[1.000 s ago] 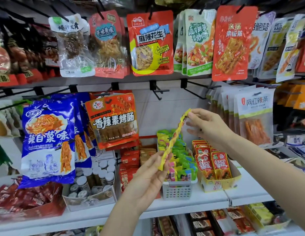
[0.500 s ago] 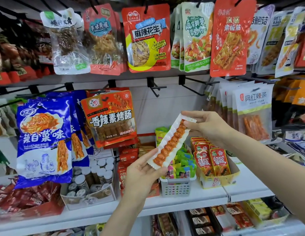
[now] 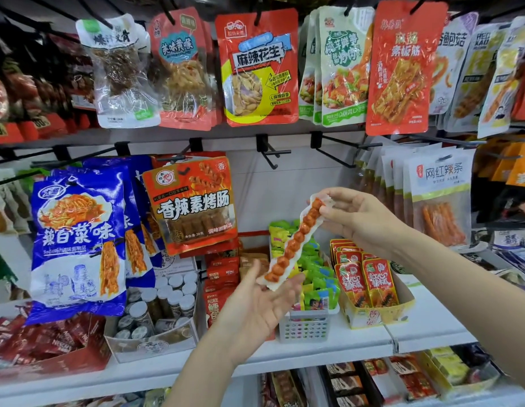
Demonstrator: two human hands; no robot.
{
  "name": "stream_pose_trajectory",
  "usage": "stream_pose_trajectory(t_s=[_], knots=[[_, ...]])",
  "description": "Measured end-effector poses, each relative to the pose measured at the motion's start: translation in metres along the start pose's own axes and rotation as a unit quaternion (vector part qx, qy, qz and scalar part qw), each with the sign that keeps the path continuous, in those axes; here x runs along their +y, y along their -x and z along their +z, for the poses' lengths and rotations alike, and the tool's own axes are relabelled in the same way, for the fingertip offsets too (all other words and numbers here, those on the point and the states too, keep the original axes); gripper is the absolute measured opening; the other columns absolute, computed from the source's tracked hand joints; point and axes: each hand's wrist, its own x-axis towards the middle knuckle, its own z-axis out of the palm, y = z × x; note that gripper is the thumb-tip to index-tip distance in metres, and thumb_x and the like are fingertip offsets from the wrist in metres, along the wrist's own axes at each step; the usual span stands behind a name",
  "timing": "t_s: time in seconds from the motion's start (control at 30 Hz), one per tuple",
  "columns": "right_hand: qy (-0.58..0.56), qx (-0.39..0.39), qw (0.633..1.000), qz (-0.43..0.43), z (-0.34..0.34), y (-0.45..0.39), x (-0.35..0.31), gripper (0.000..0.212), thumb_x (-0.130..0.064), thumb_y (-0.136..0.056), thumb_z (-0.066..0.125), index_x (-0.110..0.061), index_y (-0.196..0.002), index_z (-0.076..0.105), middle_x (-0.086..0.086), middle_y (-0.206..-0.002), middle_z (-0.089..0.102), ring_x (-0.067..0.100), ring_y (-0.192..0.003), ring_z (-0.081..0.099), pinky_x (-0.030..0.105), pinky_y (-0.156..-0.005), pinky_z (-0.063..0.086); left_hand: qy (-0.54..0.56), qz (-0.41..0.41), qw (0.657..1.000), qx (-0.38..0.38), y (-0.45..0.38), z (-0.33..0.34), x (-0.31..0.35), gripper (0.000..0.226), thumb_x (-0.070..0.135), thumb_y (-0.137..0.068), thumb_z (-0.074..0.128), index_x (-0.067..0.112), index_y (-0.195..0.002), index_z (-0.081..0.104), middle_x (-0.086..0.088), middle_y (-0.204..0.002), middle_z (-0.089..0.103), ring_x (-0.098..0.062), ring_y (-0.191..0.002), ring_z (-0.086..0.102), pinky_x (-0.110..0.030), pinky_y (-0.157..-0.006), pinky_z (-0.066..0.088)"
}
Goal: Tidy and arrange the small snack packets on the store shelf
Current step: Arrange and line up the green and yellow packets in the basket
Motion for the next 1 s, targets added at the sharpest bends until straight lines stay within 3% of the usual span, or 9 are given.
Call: stream_pose_trajectory(t_s=[0.07,0.13,0.3,0.43,0.57,0.63,0.77,0.93,1.0], knots=[[-0.017,-0.009,1.000,0.007,-0.003,0.000,-0.002,0.026,-0.007,-0.079,0.068,-0.011,-0.105,0.072,0.022,-0.121,0.066,0.032,-0.111,0.065,0.035,-0.089,0.056,0.003,0.042,0.999,0.000,-0.001,-0.001,0.000,0.043,0.015,-0.085,0.064,-0.004,-0.123,0.061,-0.023,-0.111,0.069,-0.019,-0.073,0.069,-0.022,-0.064,0.060],[-0.017,-0.030,0.998,0.048,-0.007,0.000,-0.006,0.029,-0.006,-0.087,0.063,-0.012,-0.114,0.070,0.021,-0.121,0.066,0.032,-0.112,0.066,0.033,-0.087,0.057,-0.052,0.109,0.992,0.022,-0.004,-0.006,0.000,0.043,0.003,-0.081,0.065,0.000,-0.124,0.062,-0.015,-0.108,0.072,-0.016,-0.075,0.068,-0.020,-0.065,0.059],[0.006,-0.035,0.990,0.137,-0.010,0.000,-0.014,0.030,-0.023,-0.101,0.049,-0.017,-0.127,0.063,0.012,-0.112,0.072,0.034,-0.106,0.068,0.033,-0.079,0.059,-0.253,0.238,0.933,0.090,-0.004,-0.014,-0.003,0.037,0.003,-0.090,0.063,0.016,-0.124,0.060,0.000,-0.105,0.076,-0.016,-0.092,0.073,-0.023,-0.073,0.058],[0.134,-0.039,0.981,0.138,-0.010,-0.004,-0.012,0.039,-0.022,-0.088,0.067,-0.013,-0.126,0.058,0.011,-0.105,0.075,0.021,-0.100,0.071,0.024,-0.077,0.059,-0.298,0.274,0.910,0.092,-0.010,-0.017,-0.001,0.036,0.003,-0.090,0.065,0.022,-0.121,0.062,0.005,-0.104,0.075,-0.017,-0.092,0.073,-0.024,-0.073,0.058],[0.218,-0.005,0.971,0.101,-0.016,-0.008,-0.008,0.028,-0.010,-0.085,0.070,-0.005,-0.113,0.069,0.010,-0.095,0.076,0.019,-0.090,0.074,0.024,-0.070,0.059,-0.355,0.276,0.885,0.118,-0.027,-0.022,0.009,0.024,0.009,-0.089,0.069,0.018,-0.111,0.066,0.001,-0.100,0.076,-0.016,-0.089,0.073,-0.024,-0.071,0.058],[0.244,0.045,0.968,0.041,-0.020,-0.011,-0.002,0.019,-0.005,-0.086,0.069,-0.014,-0.103,0.072,0.009,-0.093,0.077,0.018,-0.086,0.074,0.025,-0.068,0.060,-0.410,0.283,0.854,0.150,-0.043,-0.027,0.015,0.012,0.011,-0.087,0.072,0.011,-0.099,0.069,-0.003,-0.090,0.077,-0.016,-0.084,0.073,-0.024,-0.072,0.058],[0.254,0.167,0.951,-0.050,-0.031,-0.025,0.015,0.028,-0.003,-0.088,0.068,-0.031,-0.088,0.072,0.006,-0.090,0.077,0.015,-0.082,0.074,0.034,-0.073,0.062,-0.412,0.280,0.847,0.187,-0.085,-0.035,0.032,0.008,0.010,-0.093,0.065,0.003,-0.092,0.070,-0.010,-0.085,0.075,-0.015,-0.076,0.072,-0.020,-0.067,0.056],[0.317,0.268,0.904,-0.100,-0.051,-0.045,0.043,0.023,-0.012,-0.087,0.072,-0.035,-0.087,0.070,-0.015,-0.084,0.073,0.002,-0.084,0.071,0.046,-0.085,0.058,-0.617,0.275,0.708,0.207,-0.146,-0.056,0.044,0.013,0.014,-0.093,0.065,0.018,-0.105,0.068,0.008,-0.104,0.067,-0.011,-0.100,0.064,-0.013,-0.083,0.048],[0.334,0.301,0.887,-0.108,-0.057,-0.053,0.053,0.016,-0.016,-0.087,0.072,-0.026,-0.099,0.073,-0.019,-0.083,0.071,-0.004,-0.084,0.068,0.045,-0.085,0.058,-0.671,0.298,0.653,0.186,-0.167,-0.061,0.045,0.022,0.020,-0.092,0.066,0.014,-0.113,0.066,0.006,-0.108,0.060,-0.016,-0.110,0.060,-0.025,-0.095,0.046]])
